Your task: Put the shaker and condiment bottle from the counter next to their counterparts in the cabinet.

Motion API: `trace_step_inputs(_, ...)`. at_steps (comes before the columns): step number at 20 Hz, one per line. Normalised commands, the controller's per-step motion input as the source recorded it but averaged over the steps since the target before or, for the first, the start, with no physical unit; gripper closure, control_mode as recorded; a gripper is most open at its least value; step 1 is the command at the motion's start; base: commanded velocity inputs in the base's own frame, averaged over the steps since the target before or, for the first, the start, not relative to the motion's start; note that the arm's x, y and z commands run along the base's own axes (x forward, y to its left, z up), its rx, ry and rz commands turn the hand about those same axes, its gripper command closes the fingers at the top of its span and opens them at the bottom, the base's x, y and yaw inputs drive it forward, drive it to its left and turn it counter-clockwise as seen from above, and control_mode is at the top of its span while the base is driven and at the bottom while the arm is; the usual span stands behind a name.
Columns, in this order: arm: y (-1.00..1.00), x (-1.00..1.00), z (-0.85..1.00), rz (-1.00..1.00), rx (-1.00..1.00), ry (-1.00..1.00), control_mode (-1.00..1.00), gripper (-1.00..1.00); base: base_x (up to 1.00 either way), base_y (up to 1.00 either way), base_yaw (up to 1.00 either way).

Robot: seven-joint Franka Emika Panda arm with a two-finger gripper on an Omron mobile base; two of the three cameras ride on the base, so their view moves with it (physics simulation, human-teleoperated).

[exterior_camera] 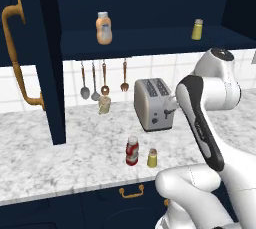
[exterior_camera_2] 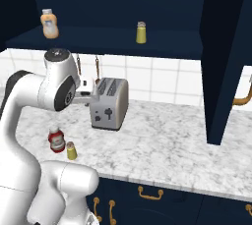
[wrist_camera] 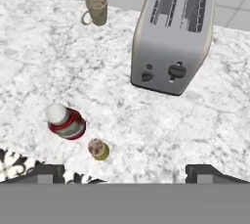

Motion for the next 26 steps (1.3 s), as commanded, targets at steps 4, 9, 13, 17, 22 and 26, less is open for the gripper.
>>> trace_step_inputs(4,0.00,-0.55,-0.19,0.29,0.04,-0.27,-1.00,-1.00,0.00,0.00,0.00)
trace_step_inputs(9,-0.01,-0.35,-0.22,0.30,0.02,-0.24,-1.00,-1.00,0.00,0.00,0.00)
trace_step_inputs(13,-0.07,-0.16,-0.21,0.26,0.05,-0.18,-1.00,-1.00,0.00,0.00,0.00)
trace_step_inputs(17,-0.03,-0.06,-0.17,0.26,0.03,-0.15,-1.00,-1.00,0.00,0.00,0.00)
trace_step_inputs(22,0.00,-0.09,-0.20,0.29,0.03,-0.16,-1.00,-1.00,0.00,0.00,0.00)
trace_step_inputs(26,0.00,-0.01,-0.25,0.31,0.03,-0.05,-1.00,-1.00,0.00,0.00,0.00)
